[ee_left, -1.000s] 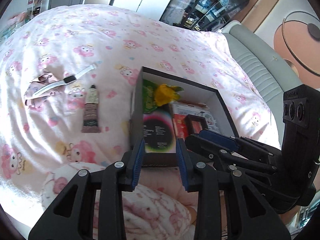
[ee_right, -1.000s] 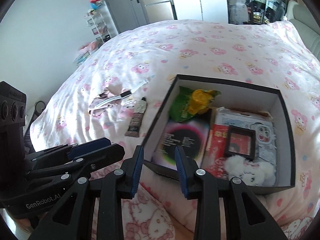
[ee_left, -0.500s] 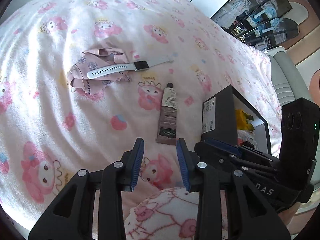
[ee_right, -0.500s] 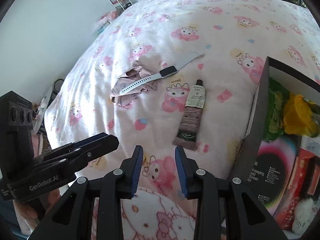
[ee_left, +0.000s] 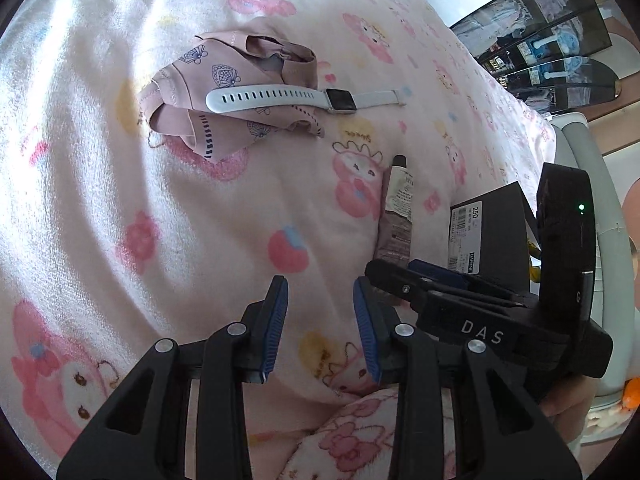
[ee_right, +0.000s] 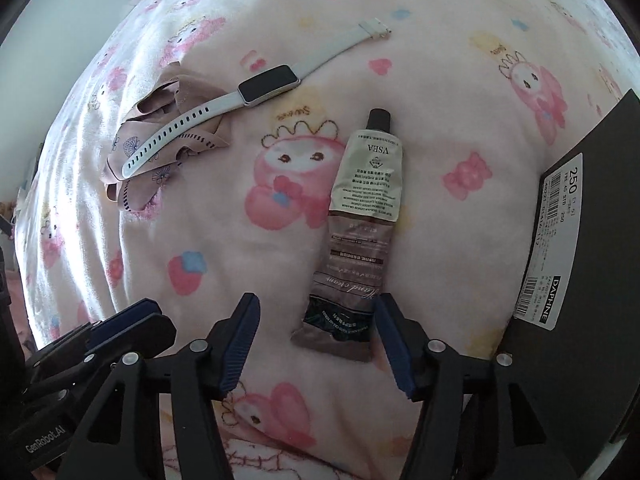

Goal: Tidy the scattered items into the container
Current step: 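Move the right gripper out of the box to the hand cream tube, then close the right gripper around the grey-and-brown hand cream tube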

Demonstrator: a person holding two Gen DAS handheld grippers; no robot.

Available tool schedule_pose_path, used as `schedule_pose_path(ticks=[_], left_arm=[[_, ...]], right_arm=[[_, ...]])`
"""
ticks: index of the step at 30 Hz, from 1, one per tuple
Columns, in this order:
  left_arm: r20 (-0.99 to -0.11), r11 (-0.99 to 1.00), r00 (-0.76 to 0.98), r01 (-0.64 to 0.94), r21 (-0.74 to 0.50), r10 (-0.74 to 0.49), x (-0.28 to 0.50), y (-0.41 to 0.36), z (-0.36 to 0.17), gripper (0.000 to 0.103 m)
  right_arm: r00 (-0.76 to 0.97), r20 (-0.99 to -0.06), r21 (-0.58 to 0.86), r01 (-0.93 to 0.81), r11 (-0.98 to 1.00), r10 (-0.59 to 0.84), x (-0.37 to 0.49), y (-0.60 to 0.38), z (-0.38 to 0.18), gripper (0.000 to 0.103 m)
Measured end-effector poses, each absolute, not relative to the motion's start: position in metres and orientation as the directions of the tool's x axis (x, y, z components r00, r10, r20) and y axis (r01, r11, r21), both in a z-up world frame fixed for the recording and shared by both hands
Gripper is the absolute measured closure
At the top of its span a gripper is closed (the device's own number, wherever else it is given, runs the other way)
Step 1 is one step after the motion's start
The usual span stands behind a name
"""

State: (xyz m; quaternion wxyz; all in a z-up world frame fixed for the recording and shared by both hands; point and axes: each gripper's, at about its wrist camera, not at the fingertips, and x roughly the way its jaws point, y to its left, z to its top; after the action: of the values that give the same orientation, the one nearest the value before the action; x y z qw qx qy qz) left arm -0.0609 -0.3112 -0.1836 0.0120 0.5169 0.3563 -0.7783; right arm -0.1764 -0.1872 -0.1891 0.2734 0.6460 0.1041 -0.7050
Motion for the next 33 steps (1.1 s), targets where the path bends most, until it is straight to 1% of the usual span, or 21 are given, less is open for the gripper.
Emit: schedule_pose_path(ticks=[2, 7, 8, 9, 10, 12, 13, 15, 17, 18, 20, 21, 23, 25, 27, 30, 33], left_arm=[[-0.806, -0.740, -0.470, 0.382, -0.553, 0.360, -0.062, -0.312, -0.184, 0.070], [-0.802, -0.732, -0.471, 0.385, -0.563, 0.369, -0.057, -0.313, -0.188, 0.070], [-0.801, -0.728, -0.470, 0.389, -0.564, 0.370, -0.055, -0.314, -0.189, 0.070], [-0.803, -0.726, -0.471, 0.396, -0.563, 0.365, -0.052, -0.315, -0.188, 0.070], [-0.800, -0.720, -0.478, 0.400, -0.567, 0.364, -0.048, -0.317, -0.187, 0.070], [-0.790, -0.698, -0.512, 0.428, -0.574, 0.337, -0.034, -0.327, -0.179, 0.069], [-0.785, -0.686, -0.532, 0.443, -0.577, 0.317, -0.027, -0.333, -0.175, 0.069], [-0.769, -0.658, -0.558, 0.458, -0.598, 0.311, -0.016, -0.345, -0.170, 0.069], [-0.751, -0.637, -0.572, 0.451, -0.625, 0.330, -0.016, -0.350, -0.172, 0.069], [-0.752, -0.638, -0.565, 0.449, -0.626, 0.341, -0.018, -0.350, -0.174, 0.069], [-0.751, -0.645, -0.552, 0.434, -0.629, 0.362, -0.026, -0.344, -0.178, 0.069], [-0.740, -0.643, -0.550, 0.415, -0.644, 0.386, -0.031, -0.340, -0.181, 0.069], [-0.714, -0.633, -0.537, 0.372, -0.679, 0.450, -0.045, -0.330, -0.187, 0.069], [-0.687, -0.623, -0.502, 0.323, -0.712, 0.525, -0.061, -0.323, -0.197, 0.069], [-0.688, -0.627, -0.456, 0.305, -0.717, 0.565, -0.077, -0.318, -0.207, 0.068], [-0.715, -0.660, -0.405, 0.294, -0.692, 0.570, -0.090, -0.308, -0.216, 0.064], [-0.746, -0.676, -0.386, 0.327, -0.661, 0.543, -0.100, -0.304, -0.224, 0.063]], right_arm=[[-0.007, -0.970, 0.202, 0.526, -0.826, -0.242, -0.177, -0.189, -0.193, 0.041], [0.038, -0.974, 0.212, 0.495, -0.843, -0.223, -0.180, -0.186, -0.210, 0.041], [0.072, -0.970, 0.235, 0.508, -0.829, -0.231, -0.177, -0.189, -0.213, 0.039], [0.093, -0.966, 0.253, 0.522, -0.814, -0.241, -0.175, -0.192, -0.212, 0.040], [0.120, -0.951, 0.305, 0.523, -0.796, -0.286, -0.172, -0.192, -0.207, 0.040], [0.219, -0.882, 0.468, 0.505, -0.726, -0.417, -0.168, -0.192, -0.194, 0.047], [0.251, -0.855, 0.515, 0.505, -0.693, -0.453, -0.165, -0.193, -0.187, 0.048], [0.253, -0.828, 0.549, 0.550, -0.630, -0.501, -0.158, -0.194, -0.169, 0.049], [0.226, -0.823, 0.543, 0.583, -0.605, -0.520, -0.156, -0.193, -0.153, 0.049], [0.190, -0.839, 0.511, 0.595, -0.620, -0.510, -0.158, -0.191, -0.148, 0.049], [0.059, -0.884, 0.401, 0.605, -0.688, -0.464, -0.168, -0.186, -0.141, 0.048], [0.005, -0.895, 0.362, 0.591, -0.721, -0.446, -0.175, -0.181, -0.139, 0.048], [-0.044, -0.914, 0.319, 0.533, -0.784, -0.403, -0.193, -0.170, -0.144, 0.048], [-0.023, -0.917, 0.344, 0.462, -0.817, -0.399, -0.213, -0.160, -0.155, 0.048], [-0.011, -0.912, 0.369, 0.416, -0.831, -0.411, -0.225, -0.154, -0.159, 0.048], [-0.019, -0.910, 0.376, 0.385, -0.843, -0.415, -0.232, -0.149, -0.163, 0.048], [-0.022, -0.917, 0.359, 0.392, -0.847, -0.398, -0.236, -0.151, -0.165, 0.048]])
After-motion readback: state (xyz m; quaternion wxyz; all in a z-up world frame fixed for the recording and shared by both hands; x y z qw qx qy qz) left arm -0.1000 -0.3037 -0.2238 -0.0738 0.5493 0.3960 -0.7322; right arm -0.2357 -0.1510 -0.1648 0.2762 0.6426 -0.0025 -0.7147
